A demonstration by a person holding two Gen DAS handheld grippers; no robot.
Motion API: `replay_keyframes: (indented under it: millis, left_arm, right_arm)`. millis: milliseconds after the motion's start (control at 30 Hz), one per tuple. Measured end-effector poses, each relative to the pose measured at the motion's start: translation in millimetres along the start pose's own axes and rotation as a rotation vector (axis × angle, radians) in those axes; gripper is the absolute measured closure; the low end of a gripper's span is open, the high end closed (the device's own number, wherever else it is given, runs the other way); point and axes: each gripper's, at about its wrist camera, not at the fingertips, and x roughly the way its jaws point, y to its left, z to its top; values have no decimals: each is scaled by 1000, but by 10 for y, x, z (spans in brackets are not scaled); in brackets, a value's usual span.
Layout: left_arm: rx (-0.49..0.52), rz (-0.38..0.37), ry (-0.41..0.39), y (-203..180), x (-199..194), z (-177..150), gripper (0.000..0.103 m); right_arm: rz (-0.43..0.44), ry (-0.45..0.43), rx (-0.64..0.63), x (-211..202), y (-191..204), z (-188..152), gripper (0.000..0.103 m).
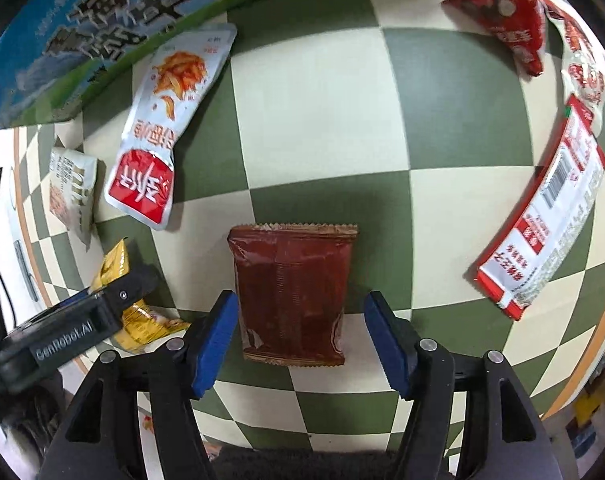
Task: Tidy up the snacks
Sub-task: 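Grasp the dark red jerky pack with the right tool while the left tool grasps the yellow Haidilao bag, then carry both packs over the box and open both tools to drop them inside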
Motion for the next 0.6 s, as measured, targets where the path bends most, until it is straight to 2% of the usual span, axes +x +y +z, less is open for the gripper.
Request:
replay_keyframes:
  millis: [67,167,233,267,333,600]
  left_arm:
    - [0,6,-20,-60,24,-51,19]
    - [-2,1,-41,-39,26,-181,29]
    - [4,11,-58,-6,-6,-241,33]
    - [4,13,-65,-110,24,-291,35]
    - [10,14,-71,-131,18,-365,38]
    - [31,-34,-107,-329,-249,-572,39]
  right_arm:
    - [-21,-2,-14,75,117,27,31]
    - [-101,-51,-73,100,237,-26,33]
    - [-129,-77,-92,97,280,-72,39]
    - [-138,-90,-104,84,293,-93,41]
    - [-128,-108,-123,83,311,-143,42]
    - [-36,-120,-109,-106,103,-327,42]
